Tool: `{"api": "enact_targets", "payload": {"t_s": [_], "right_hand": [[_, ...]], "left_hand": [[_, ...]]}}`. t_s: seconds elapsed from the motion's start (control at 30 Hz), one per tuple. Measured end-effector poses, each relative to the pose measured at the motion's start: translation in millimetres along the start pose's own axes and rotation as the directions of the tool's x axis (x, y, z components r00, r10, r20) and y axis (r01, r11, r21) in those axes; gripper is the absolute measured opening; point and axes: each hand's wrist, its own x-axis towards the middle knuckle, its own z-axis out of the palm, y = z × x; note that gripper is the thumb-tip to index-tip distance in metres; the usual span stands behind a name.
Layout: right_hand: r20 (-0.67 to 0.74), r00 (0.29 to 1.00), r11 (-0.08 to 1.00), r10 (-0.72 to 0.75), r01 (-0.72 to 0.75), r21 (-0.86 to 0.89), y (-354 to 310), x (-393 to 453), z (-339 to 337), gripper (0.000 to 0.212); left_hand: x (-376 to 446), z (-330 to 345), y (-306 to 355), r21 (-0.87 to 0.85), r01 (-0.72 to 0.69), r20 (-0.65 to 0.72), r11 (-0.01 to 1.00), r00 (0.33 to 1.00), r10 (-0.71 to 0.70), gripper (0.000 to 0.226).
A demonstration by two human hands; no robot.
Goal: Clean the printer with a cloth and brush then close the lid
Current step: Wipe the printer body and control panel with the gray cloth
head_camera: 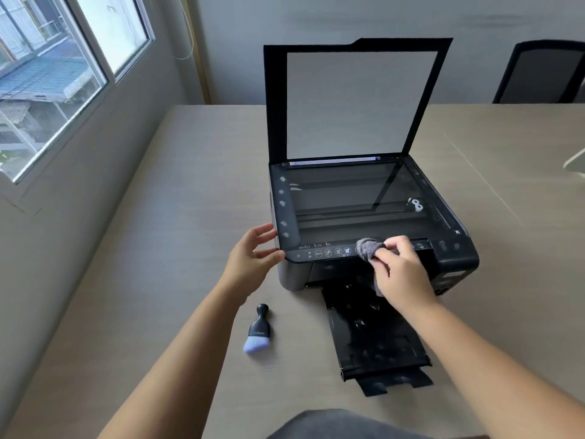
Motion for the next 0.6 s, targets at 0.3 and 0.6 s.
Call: {"api": "enact_targets", "payload": {"t_s": [0.3,0.6], "right_hand": [[0.051,0.986,0.987,-0.157,0.155,0.051,-82,19,38,0.008],[0.413,0.898,0.987,-0.152,0.162,0.009,-113,71,36,0.020]], "left_hand": [[0,0,-3,0.007,-0.010,-0.010,1.000,1.000,0.010,0.047],[4,-11,2,-0.005,0.033,0.048,0.999,0.998,-0.033,0.060]]}}
